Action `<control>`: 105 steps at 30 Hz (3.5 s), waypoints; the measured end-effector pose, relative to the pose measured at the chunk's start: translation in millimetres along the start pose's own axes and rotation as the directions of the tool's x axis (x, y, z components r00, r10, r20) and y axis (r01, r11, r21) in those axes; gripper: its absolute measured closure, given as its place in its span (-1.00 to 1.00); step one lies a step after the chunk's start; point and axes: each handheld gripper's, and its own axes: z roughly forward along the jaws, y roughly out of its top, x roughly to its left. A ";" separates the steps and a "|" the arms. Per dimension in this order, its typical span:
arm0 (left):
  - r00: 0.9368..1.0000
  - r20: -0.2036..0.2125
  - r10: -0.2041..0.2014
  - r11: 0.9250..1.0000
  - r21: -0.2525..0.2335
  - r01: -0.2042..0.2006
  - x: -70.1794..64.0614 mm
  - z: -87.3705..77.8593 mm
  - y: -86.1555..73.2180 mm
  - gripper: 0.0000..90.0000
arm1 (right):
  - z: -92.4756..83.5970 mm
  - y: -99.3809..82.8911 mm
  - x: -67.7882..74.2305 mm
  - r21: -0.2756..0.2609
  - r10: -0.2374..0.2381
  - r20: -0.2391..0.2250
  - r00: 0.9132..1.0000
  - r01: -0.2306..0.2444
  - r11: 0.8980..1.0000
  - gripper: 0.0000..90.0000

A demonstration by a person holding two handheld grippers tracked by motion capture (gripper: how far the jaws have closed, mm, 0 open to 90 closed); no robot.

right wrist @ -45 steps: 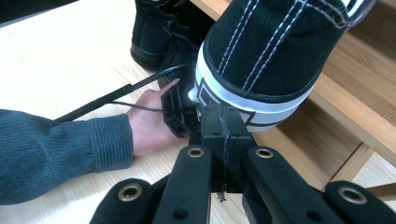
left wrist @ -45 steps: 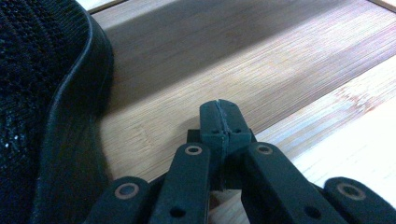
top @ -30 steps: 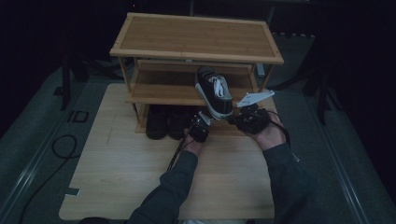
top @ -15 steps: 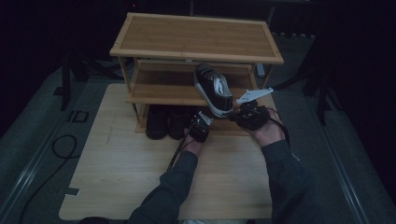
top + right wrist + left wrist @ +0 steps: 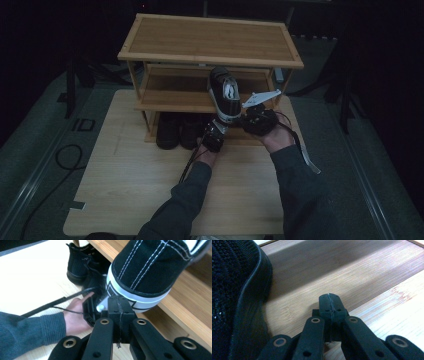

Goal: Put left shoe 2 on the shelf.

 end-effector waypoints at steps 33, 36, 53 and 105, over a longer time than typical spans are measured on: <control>1.000 0.003 -0.011 1.000 -0.010 0.011 -0.6 0.6 -0.1 1.00 | 28.6 15.1 2.3 -0.015 -0.017 -0.006 1.000 0.017 1.000 1.00; 1.000 0.004 -0.011 1.000 -0.010 0.011 -0.6 0.6 -0.1 1.00 | 29.3 15.2 0.7 -0.012 -0.013 0.011 1.000 0.013 1.000 1.00; 1.000 0.003 -0.003 1.000 -0.001 0.003 0.2 0.0 0.0 1.00 | 39.8 20.9 -6.3 -0.019 -0.005 0.036 0.999 0.005 1.000 1.00; 1.000 0.007 -0.010 1.000 -0.002 0.010 0.6 0.1 -0.2 1.00 | 19.9 5.3 -3.8 0.037 0.027 0.088 0.996 -0.030 0.999 0.47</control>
